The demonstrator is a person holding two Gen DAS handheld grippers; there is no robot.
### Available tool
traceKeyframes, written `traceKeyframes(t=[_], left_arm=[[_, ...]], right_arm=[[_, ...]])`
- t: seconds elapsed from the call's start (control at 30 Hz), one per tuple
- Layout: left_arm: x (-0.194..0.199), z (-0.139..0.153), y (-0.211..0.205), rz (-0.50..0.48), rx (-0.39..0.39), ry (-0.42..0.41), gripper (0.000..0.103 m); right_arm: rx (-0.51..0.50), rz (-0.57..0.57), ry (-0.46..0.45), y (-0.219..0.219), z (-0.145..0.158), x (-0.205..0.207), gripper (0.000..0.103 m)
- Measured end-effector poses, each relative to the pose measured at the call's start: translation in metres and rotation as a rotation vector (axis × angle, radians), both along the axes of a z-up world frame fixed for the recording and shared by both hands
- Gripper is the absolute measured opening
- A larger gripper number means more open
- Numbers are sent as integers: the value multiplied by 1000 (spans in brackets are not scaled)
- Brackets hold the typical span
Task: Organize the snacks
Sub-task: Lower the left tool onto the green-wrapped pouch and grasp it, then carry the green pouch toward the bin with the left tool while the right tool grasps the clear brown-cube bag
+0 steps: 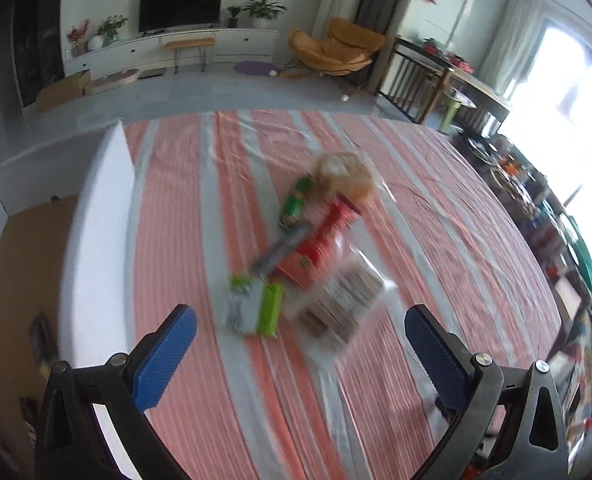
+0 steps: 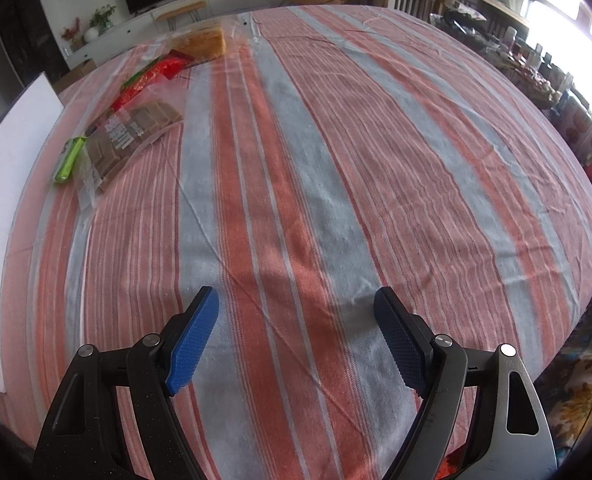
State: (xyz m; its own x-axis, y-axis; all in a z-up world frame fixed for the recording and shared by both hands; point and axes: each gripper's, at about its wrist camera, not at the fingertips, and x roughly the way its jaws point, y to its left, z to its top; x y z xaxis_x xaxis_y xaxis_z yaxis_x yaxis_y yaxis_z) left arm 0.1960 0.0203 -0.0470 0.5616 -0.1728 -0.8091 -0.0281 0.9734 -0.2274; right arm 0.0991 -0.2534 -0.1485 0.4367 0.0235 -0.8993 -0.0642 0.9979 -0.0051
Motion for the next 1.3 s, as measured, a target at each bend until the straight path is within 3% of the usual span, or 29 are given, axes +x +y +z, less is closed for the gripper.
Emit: traceKeyframes(t=[0.07, 0.17, 0.23, 0.37, 0.53, 0.67, 0.77, 0.87, 0.9, 1.17, 1.3], left_arm=[[24, -9, 6, 9, 41, 64, 103], [51, -46, 4, -10, 124, 189, 102], [60, -73, -1, -8, 163, 248, 95], [68, -102, -2, 54, 172, 240, 95], [72, -123, 3, 49, 157, 264, 95], [65, -130, 15, 63, 67, 280, 95], [54, -130, 16, 57, 74, 247, 91], [48, -127, 6, 34, 169, 219, 62], [46, -125, 2, 15, 186, 209, 48], [23, -110, -2, 37, 144, 207, 47], [5, -87, -7, 32, 100, 169, 47]], right_arm=[[1, 0, 0, 1, 1, 0, 83], [6, -1, 0, 1, 1, 0, 83], [9, -1, -1, 1, 1, 0, 83], [13, -1, -1, 1, 1, 0, 83], [21, -3, -2, 0, 1, 0, 83], [20, -2, -1, 0, 1, 0, 83], [15, -1, 0, 0, 0, 1, 83], [15, -2, 0, 1, 0, 0, 83], [15, -2, 0, 1, 0, 1, 83], [19, -3, 0, -1, 0, -1, 83], [35, -7, -2, -3, 1, -1, 83]])
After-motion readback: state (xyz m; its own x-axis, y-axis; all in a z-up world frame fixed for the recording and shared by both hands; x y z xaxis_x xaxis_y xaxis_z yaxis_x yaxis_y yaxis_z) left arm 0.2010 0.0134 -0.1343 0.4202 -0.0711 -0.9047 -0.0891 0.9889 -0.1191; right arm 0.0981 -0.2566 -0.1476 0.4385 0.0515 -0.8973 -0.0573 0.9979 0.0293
